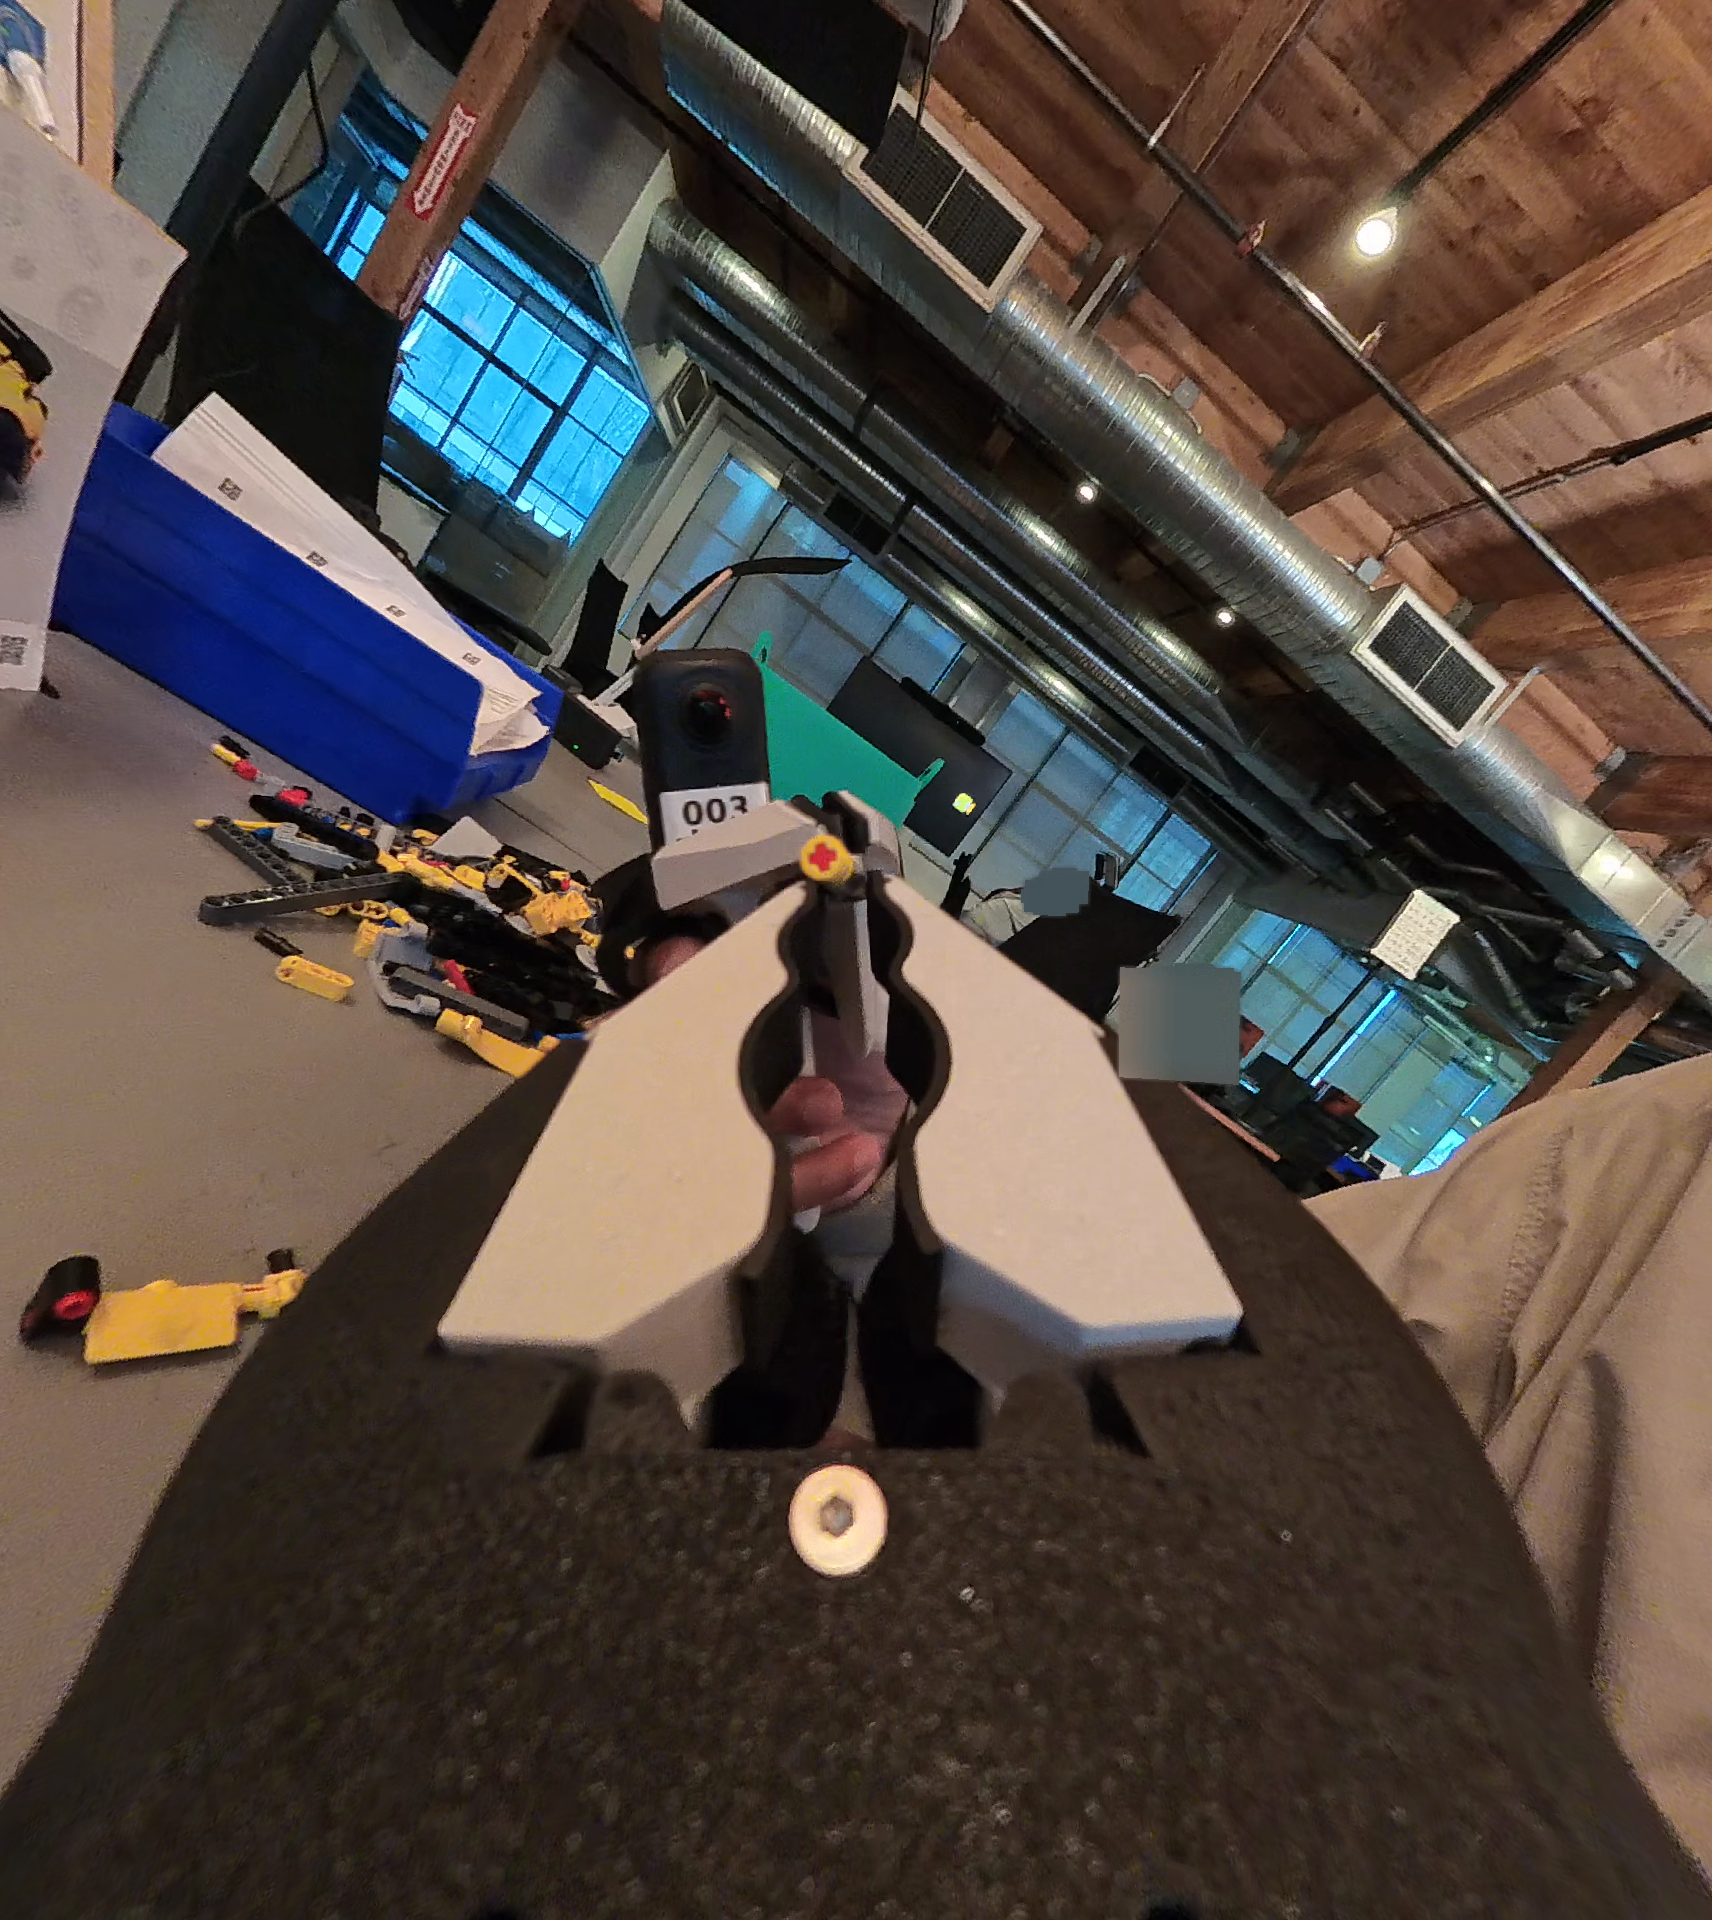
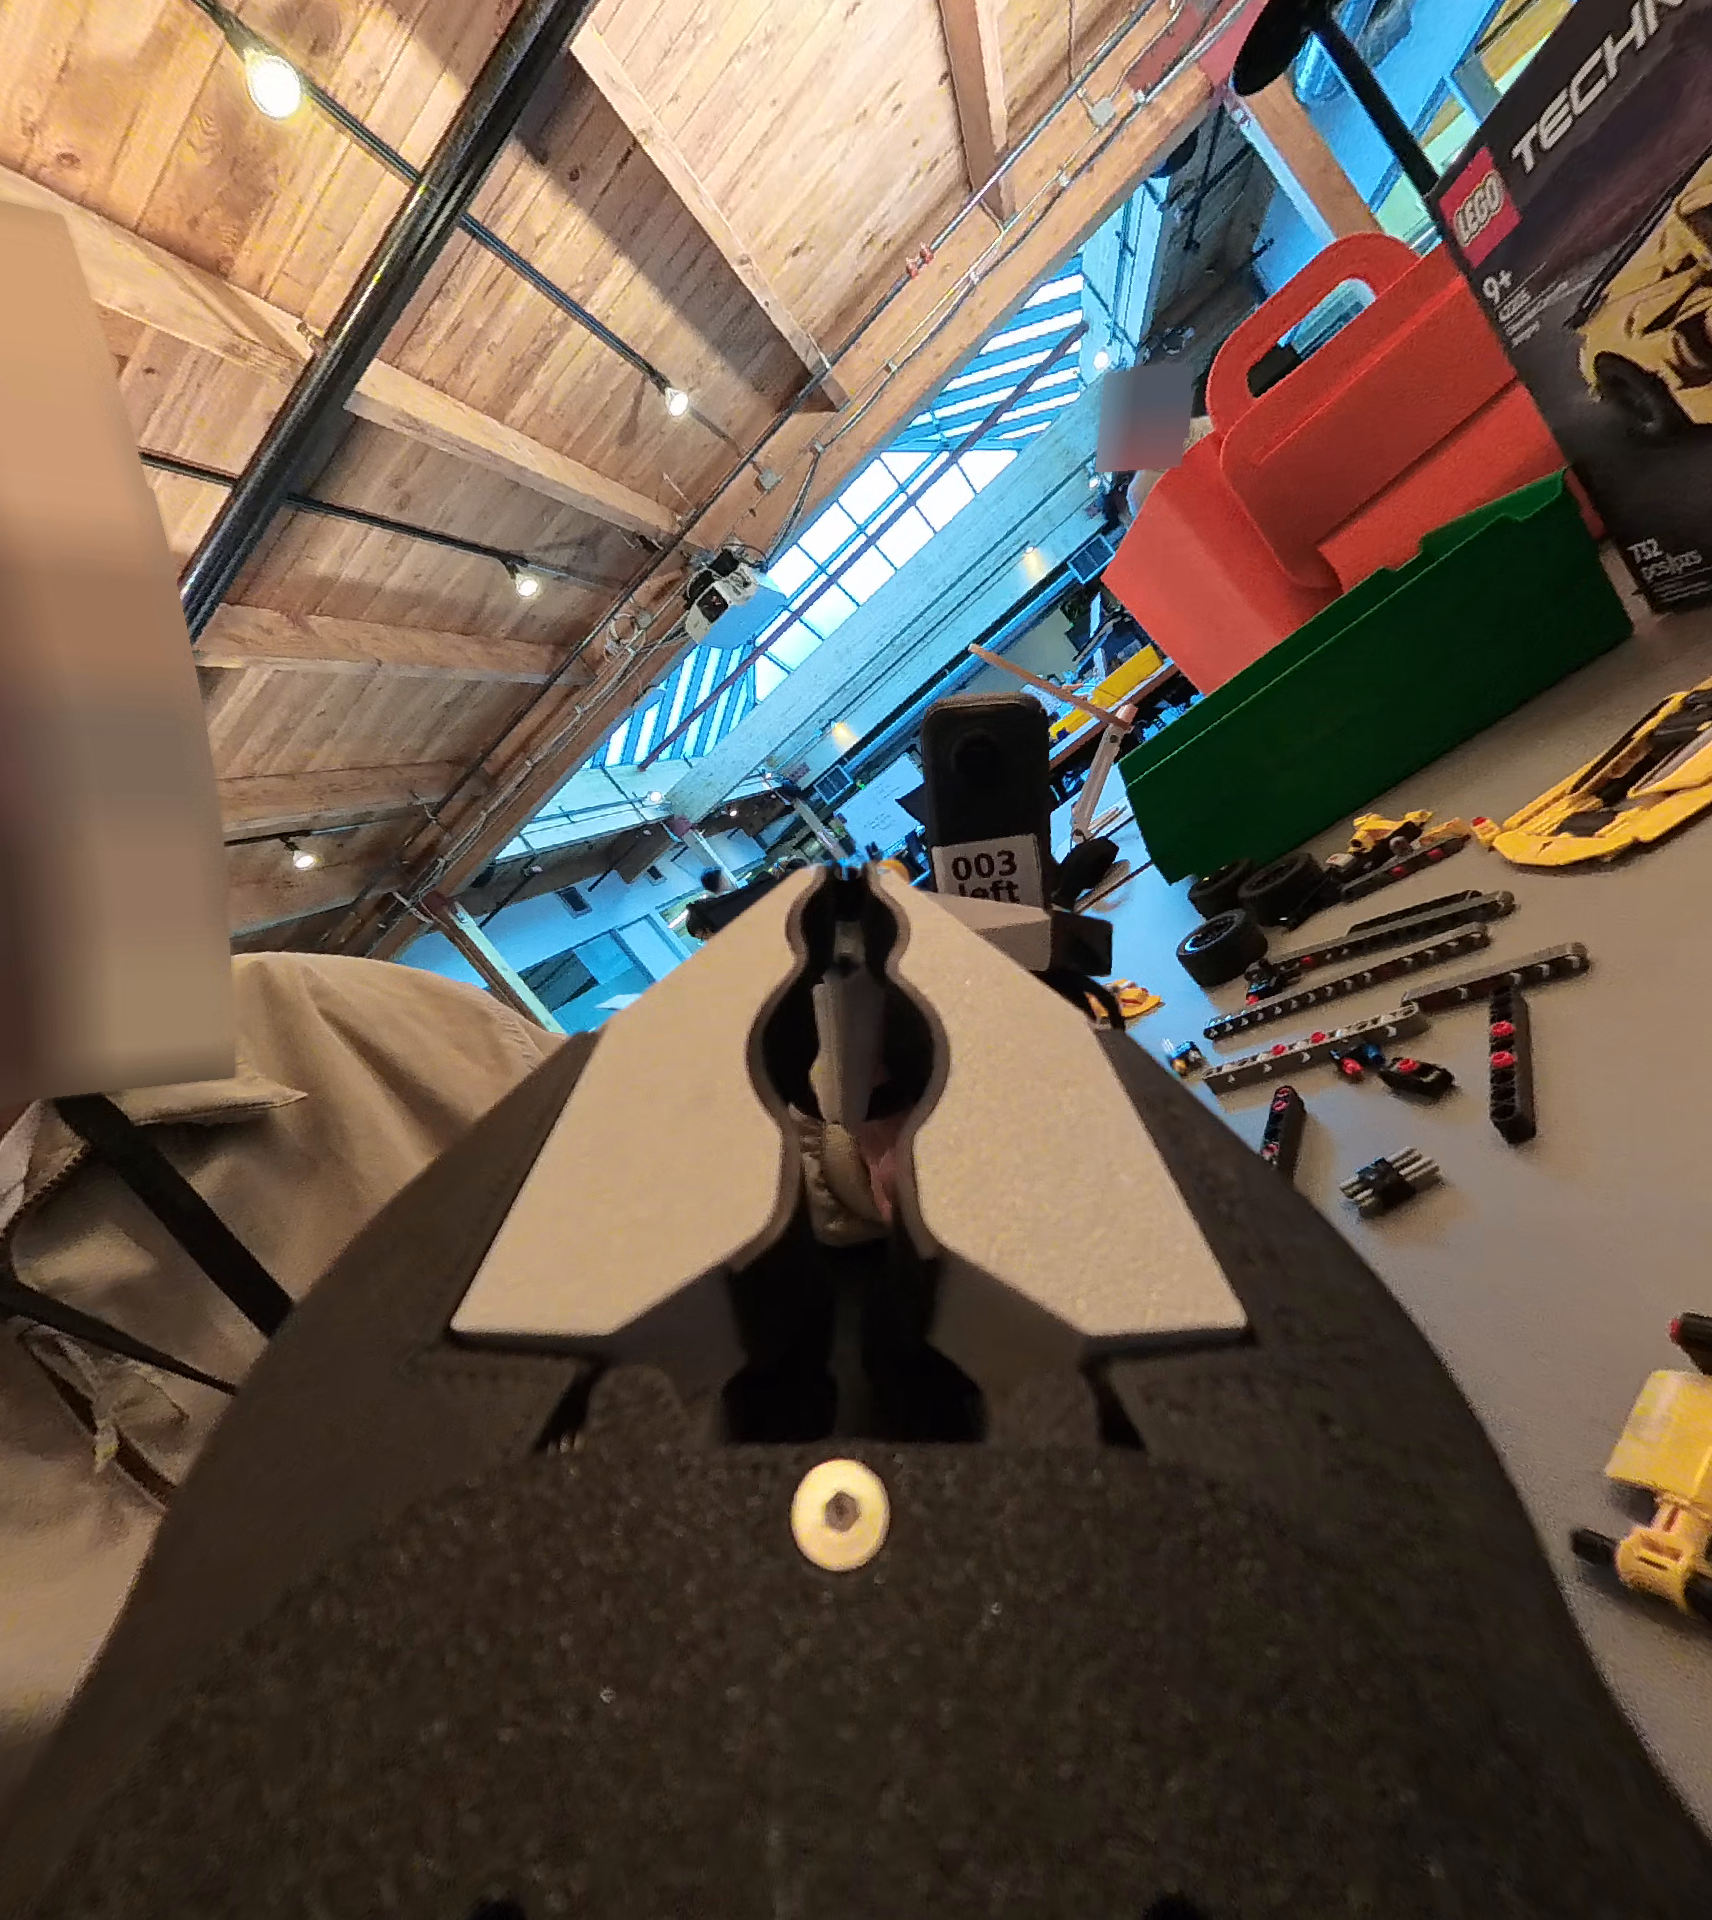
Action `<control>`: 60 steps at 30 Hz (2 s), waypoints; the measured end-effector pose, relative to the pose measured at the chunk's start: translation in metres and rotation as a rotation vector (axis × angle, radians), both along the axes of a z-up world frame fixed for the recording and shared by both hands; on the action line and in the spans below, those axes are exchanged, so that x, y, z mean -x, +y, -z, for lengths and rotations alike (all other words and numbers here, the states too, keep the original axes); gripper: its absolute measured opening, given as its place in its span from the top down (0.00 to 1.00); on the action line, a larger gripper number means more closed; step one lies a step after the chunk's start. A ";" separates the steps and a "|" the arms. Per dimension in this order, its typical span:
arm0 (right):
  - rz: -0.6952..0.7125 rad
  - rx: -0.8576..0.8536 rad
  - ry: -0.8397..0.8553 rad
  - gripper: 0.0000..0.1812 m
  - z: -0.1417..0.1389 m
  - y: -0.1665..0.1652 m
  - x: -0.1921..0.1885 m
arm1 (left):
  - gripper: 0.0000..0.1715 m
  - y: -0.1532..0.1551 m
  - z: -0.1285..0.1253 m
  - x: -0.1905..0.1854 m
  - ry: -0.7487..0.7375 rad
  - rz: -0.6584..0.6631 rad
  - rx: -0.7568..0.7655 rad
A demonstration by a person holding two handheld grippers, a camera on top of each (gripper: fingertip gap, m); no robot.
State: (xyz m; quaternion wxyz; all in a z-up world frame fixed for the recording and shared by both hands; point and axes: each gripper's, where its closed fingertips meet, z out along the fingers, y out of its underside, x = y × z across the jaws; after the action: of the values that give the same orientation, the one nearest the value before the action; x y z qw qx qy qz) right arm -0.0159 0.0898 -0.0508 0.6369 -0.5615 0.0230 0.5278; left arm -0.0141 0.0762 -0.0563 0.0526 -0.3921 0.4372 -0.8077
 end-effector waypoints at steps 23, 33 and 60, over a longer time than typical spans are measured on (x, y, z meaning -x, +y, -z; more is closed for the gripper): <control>0.497 -0.262 0.530 0.99 -0.033 -0.050 -0.144 | 0.96 0.047 -0.008 -0.001 -0.038 -0.139 0.192; 1.128 1.035 -0.859 0.98 0.110 -0.127 -0.238 | 0.96 0.023 0.034 -0.019 -0.022 -0.313 -0.470; 0.465 0.153 -1.027 0.94 0.063 0.010 -0.015 | 0.96 0.011 0.073 -0.027 -0.129 -0.456 -1.170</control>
State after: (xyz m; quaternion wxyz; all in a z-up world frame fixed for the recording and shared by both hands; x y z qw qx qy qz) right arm -0.0011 0.1000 -0.1139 0.6234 -0.7708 -0.1283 0.0296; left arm 0.0124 0.0875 -0.1298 0.4555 -0.3322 0.7079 -0.4256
